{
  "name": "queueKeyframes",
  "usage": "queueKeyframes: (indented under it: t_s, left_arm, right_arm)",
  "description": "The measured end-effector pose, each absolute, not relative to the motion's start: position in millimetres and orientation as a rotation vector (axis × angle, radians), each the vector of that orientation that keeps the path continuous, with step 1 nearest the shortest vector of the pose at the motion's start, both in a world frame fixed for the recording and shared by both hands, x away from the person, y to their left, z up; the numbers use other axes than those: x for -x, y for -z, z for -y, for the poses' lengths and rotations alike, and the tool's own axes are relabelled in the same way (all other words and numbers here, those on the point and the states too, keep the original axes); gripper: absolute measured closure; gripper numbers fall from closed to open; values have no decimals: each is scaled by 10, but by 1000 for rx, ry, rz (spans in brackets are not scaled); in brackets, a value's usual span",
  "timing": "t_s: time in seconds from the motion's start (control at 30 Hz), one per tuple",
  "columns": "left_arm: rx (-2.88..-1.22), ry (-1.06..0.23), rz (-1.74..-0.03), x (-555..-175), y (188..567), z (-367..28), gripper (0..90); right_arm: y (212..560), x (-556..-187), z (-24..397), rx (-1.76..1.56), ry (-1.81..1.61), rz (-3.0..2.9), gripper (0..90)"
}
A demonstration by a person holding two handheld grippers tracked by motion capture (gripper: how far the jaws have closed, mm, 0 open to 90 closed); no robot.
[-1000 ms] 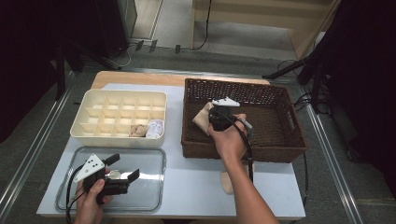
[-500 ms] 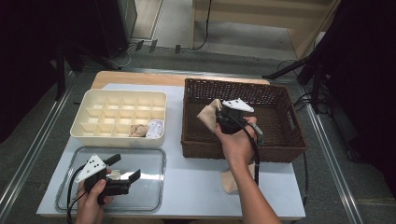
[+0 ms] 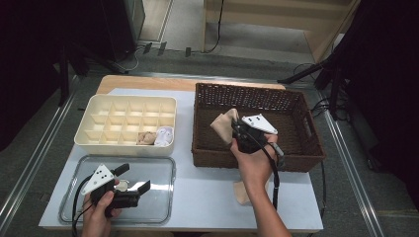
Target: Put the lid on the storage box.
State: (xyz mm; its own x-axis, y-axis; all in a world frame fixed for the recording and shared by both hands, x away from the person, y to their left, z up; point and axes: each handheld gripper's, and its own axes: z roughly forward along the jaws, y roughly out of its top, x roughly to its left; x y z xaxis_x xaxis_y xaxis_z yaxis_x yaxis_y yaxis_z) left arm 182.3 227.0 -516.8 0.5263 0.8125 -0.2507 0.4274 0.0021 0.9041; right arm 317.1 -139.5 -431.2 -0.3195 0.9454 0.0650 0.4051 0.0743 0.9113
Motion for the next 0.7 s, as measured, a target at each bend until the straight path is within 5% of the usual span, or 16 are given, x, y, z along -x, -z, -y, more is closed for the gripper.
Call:
queueKeyframes:
  t_s: [0.7]
  left_arm:
    - [-1653, -434, -1056, -1759, 5166, -2139, 0]
  right_arm:
    - [4341, -2927, 1515, -1265, -1387, -1613, 869]
